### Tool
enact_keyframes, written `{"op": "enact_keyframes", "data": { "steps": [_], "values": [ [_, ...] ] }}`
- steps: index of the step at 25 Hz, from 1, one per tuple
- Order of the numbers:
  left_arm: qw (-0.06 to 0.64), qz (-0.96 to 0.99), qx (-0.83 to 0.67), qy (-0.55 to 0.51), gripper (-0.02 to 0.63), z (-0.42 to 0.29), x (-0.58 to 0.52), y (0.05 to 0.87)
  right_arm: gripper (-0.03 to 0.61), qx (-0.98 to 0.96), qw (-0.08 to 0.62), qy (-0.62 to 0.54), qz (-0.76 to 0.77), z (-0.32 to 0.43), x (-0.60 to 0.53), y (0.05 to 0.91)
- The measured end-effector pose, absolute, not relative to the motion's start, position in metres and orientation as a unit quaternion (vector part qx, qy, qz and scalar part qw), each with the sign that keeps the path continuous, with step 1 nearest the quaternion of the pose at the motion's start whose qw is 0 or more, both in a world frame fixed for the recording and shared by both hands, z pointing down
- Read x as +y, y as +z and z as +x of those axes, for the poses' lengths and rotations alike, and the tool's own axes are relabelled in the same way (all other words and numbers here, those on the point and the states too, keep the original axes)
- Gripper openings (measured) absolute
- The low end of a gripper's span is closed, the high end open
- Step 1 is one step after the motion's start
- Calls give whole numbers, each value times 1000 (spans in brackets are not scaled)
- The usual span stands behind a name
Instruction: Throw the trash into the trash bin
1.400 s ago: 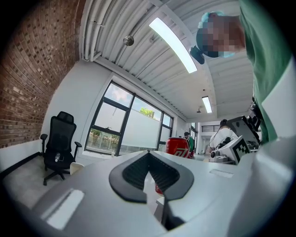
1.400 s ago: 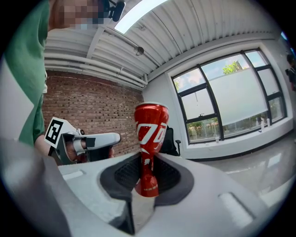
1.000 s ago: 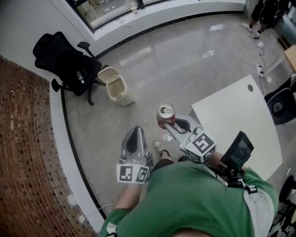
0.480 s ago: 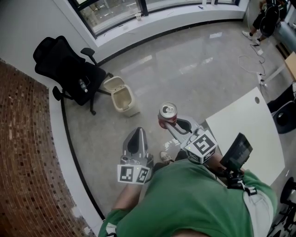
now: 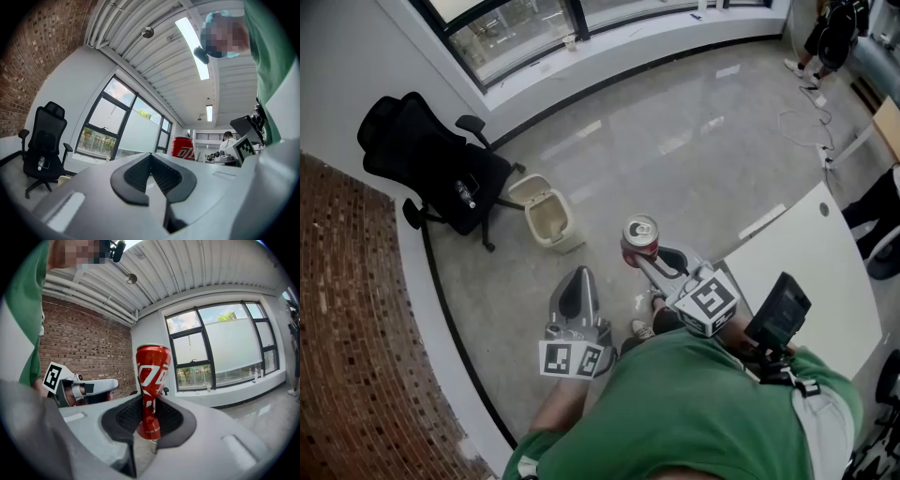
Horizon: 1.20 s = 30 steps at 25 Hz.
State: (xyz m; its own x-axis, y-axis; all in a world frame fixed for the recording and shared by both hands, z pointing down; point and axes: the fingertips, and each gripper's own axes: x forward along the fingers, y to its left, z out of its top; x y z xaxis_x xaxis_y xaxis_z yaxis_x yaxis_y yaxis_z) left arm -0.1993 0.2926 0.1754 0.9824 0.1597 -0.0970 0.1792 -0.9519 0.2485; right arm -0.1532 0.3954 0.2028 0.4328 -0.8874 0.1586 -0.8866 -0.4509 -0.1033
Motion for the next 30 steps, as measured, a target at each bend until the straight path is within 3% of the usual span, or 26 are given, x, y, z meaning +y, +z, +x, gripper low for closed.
{"op": "enact_keyframes", "data": {
  "steps": [21,30],
  "values": [
    [72,997,28,-28,8,-43,254,172,69,561,36,-79,-823,22,351,205],
    [67,996,52,-15,8,2,256,180,69,547,53,-93,-830,55,349,211]
  ]
}}
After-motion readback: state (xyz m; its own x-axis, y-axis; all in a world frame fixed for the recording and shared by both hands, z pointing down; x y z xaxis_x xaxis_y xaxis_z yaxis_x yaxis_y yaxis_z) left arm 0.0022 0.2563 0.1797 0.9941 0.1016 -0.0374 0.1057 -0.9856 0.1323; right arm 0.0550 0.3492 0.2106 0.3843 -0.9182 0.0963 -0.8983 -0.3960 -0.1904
